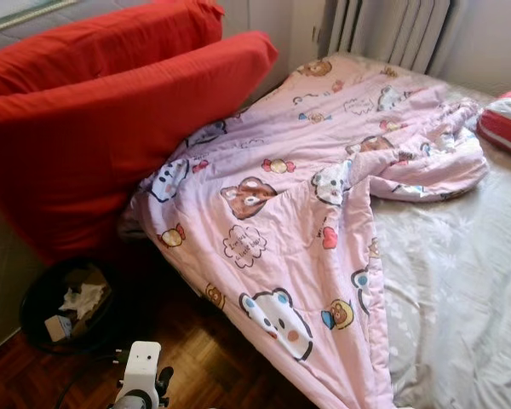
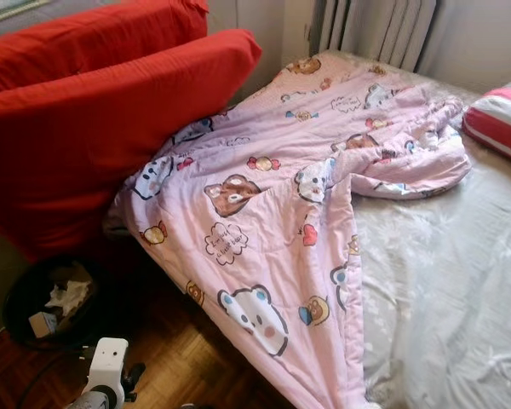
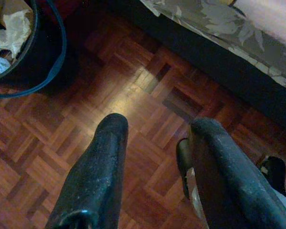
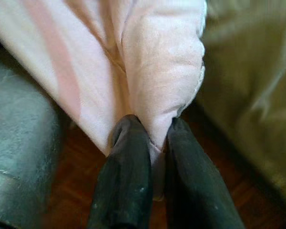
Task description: Clean up the room
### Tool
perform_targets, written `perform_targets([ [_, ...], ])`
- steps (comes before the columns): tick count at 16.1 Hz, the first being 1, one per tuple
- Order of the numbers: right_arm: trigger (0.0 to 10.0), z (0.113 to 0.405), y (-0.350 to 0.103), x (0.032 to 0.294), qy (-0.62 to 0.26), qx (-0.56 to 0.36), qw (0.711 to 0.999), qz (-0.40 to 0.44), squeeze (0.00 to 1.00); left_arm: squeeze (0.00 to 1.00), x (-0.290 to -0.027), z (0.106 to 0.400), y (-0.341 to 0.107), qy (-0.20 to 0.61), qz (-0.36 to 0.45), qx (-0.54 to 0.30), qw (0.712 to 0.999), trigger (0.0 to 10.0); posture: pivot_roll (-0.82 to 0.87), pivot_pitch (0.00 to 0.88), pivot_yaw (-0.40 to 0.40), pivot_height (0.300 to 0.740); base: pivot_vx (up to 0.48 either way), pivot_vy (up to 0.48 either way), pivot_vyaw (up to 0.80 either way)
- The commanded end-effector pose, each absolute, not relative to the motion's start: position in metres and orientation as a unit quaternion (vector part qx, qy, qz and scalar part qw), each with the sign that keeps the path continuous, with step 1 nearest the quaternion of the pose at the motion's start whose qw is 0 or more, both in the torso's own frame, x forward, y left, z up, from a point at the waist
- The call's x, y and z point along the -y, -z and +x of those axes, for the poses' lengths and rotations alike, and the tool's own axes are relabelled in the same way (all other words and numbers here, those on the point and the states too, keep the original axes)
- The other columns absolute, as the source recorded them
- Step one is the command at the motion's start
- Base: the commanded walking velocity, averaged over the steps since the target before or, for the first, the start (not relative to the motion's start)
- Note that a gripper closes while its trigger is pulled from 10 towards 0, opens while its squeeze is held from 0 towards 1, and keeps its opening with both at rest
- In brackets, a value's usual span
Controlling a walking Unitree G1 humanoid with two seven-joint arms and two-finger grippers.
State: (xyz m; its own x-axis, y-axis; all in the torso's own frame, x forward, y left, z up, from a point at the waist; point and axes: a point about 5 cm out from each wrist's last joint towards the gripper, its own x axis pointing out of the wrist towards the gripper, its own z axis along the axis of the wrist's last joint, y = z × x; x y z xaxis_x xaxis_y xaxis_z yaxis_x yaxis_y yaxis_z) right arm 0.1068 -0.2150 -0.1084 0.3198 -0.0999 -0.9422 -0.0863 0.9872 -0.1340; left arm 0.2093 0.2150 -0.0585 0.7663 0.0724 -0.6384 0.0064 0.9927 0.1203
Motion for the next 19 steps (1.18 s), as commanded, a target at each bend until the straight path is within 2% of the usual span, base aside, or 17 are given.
perform_targets([
  [1, 10.0, 0.039, 0.124, 0.195, -0.066, -0.687, 0.719, -0.084, 0.0, 0.0, -0.217, 0.2, 0.064, -0.02, 0.062, -0.362, 0.93, 10.0, 0.09, 0.149, 0.001, 0.74, 0.0, 0.0, 0.0],
  [2, 10.0, 0.052, 0.122, 0.198, -0.028, -0.652, 0.754, -0.072, 0.0, 0.0, -0.217, 0.201, 0.064, -0.02, 0.065, -0.359, 0.931, 10.0, 0.08, 0.15, 0.001, 0.74, 0.0, 0.0, 0.0],
  [4, 10.0, 0.088, 0.113, 0.206, 0.086, -0.55, 0.83, 0.043, 0.0, 0.0, -0.218, 0.201, 0.064, -0.023, 0.065, -0.359, 0.931, 10.0, 0.08, 0.151, 0.003, 0.74, 0.0, 0.0, 0.0],
  [5, 10.0, 0.096, 0.11, 0.213, 0.13, -0.519, 0.841, 0.081, 0.0, 0.0, -0.217, 0.201, 0.064, -0.022, 0.065, -0.359, 0.931, 10.0, 0.08, 0.151, 0.003, 0.74, 0.0, 0.0, 0.0],
  [7, 10.0, 0.108, 0.105, 0.218, 0.188, -0.475, 0.848, 0.14, 0.0, 0.0, -0.217, 0.2, 0.064, -0.022, 0.064, -0.36, 0.93, 10.0, 0.08, 0.151, 0.002, 0.74, 0.0, 0.0, 0.0],
  [9, 10.0, 0.11, 0.105, 0.217, 0.224, -0.457, 0.84, 0.186, 0.0, 0.0, -0.217, 0.199, 0.065, -0.022, 0.064, -0.361, 0.93, 10.0, 0.08, 0.151, -0.002, 0.74, 0.0, 0.0, 0.0],
  [11, 10.0, 0.102, 0.106, 0.22, 0.276, -0.449, 0.822, 0.217, 0.0, 0.0, -0.216, 0.2, 0.064, -0.022, 0.064, -0.361, 0.93, 10.0, 0.08, 0.15, -0.002, 0.74, 0.0, 0.0, 0.0],
  [13, 10.0, 0.075, 0.113, 0.221, 0.356, -0.469, 0.767, 0.255, 0.0, 0.0, -0.215, 0.2, 0.065, -0.019, 0.065, -0.361, 0.93, 10.0, 0.07, 0.15, 0.0, 0.74, 0.0, 0.0, 0.0],
  [14, 10.0, 0.072, 0.113, 0.223, 0.373, -0.452, 0.764, 0.272, 0.0, 0.0, -0.215, 0.2, 0.064, -0.019, 0.065, -0.362, 0.93, 10.0, 0.07, 0.149, 0.001, 0.74, 0.0, 0.0, 0.0],
  [17, 10.0, 0.089, 0.104, 0.234, 0.349, -0.391, 0.811, 0.26, 0.0, 0.0, -0.215, 0.202, 0.064, -0.019, 0.065, -0.361, 0.93, 10.0, 0.07, 0.149, 0.001, 0.74, 0.0, 0.0, 0.0],
  [18, 10.0, 0.108, 0.097, 0.238, 0.307, -0.372, 0.846, 0.228, 0.0, 0.0, -0.216, 0.202, 0.064, -0.02, 0.066, -0.361, 0.93, 10.0, 0.07, 0.148, -0.001, 0.74, 0.0, 0.0, 0.0],
  [19, 10.0, 0.116, 0.095, 0.237, 0.292, -0.369, 0.854, 0.22, 0.0, 0.0, -0.216, 0.202, 0.064, -0.02, 0.066, -0.361, 0.93, 10.0, 0.07, 0.146, -0.003, 0.74, 0.0, 0.0, 0.0],
])
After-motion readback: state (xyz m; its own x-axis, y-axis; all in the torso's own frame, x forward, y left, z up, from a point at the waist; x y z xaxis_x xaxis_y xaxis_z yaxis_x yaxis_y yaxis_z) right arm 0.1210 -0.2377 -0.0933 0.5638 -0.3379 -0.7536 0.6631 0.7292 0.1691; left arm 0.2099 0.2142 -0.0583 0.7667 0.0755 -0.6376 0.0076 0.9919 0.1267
